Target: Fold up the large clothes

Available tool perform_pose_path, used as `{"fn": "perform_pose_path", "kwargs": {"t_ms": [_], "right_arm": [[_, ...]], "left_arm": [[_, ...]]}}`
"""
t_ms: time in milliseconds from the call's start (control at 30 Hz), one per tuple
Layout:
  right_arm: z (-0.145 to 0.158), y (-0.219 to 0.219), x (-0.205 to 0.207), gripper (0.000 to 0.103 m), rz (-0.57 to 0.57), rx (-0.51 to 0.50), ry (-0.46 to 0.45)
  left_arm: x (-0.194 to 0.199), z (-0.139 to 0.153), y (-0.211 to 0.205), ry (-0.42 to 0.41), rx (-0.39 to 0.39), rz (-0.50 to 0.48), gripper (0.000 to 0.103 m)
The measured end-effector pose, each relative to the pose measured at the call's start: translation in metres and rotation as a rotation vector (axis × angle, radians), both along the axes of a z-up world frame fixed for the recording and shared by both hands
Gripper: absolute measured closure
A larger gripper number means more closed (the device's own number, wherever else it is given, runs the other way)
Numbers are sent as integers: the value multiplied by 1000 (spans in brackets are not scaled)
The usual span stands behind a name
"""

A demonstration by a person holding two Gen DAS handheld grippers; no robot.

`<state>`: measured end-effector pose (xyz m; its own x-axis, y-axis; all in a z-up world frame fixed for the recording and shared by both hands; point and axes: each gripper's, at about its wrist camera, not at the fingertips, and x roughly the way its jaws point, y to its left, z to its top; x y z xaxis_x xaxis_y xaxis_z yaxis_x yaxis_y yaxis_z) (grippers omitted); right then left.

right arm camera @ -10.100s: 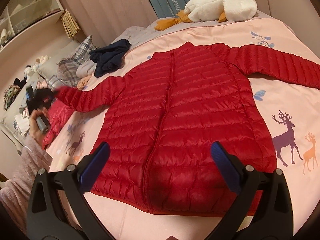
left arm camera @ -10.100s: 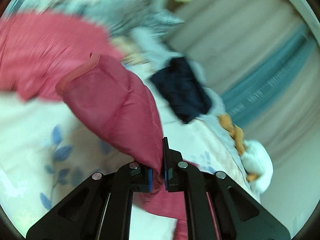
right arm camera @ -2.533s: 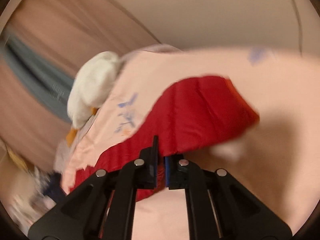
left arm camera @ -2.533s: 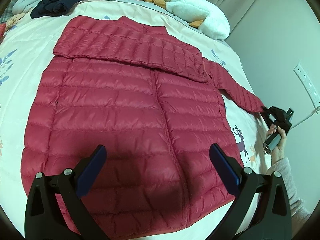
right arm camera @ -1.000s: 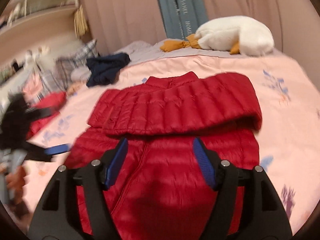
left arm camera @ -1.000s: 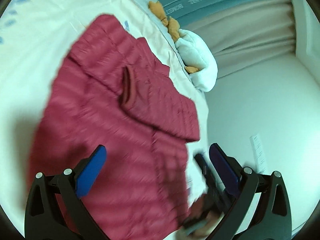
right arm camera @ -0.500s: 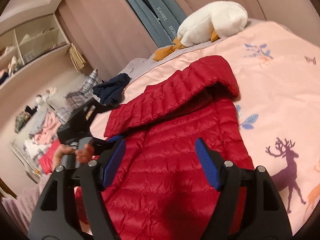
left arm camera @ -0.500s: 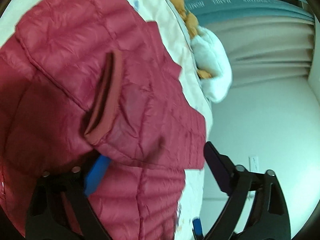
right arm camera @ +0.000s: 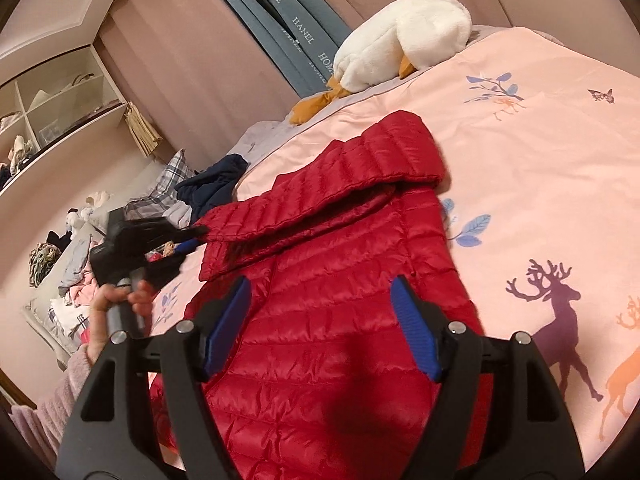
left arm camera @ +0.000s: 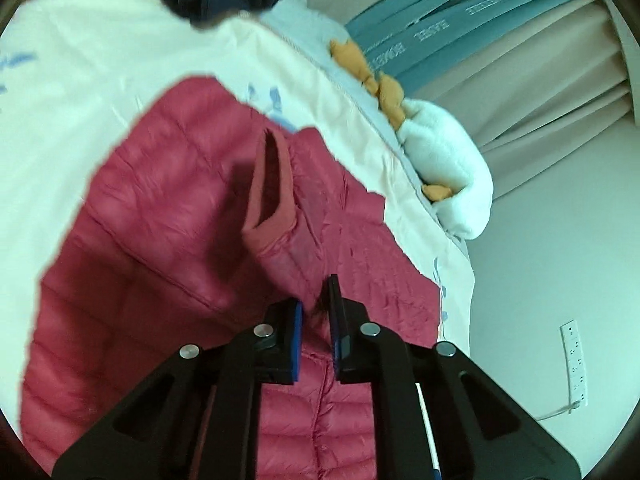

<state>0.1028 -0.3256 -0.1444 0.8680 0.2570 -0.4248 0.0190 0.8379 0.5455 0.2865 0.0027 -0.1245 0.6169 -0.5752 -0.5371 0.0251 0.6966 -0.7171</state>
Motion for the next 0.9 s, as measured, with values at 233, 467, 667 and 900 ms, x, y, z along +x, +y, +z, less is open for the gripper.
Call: {"fn": "perform_pose_path", "kwargs": {"t_ms": [233, 467, 667, 900], "right_arm": [[-1, 6, -1, 29, -3, -1, 15], [3, 14, 0, 29, -1, -28, 26], [4, 17, 1, 28, 13, -47, 23], [-3, 11, 6, 27, 23, -8, 41]], "left_arm": [[-13, -9, 44, 22, 99, 72, 92], [-9, -26, 41, 66, -28, -38, 65], [12, -32, 17, 80, -111, -87, 53], [33, -55, 3, 137, -190, -82, 53]]}}
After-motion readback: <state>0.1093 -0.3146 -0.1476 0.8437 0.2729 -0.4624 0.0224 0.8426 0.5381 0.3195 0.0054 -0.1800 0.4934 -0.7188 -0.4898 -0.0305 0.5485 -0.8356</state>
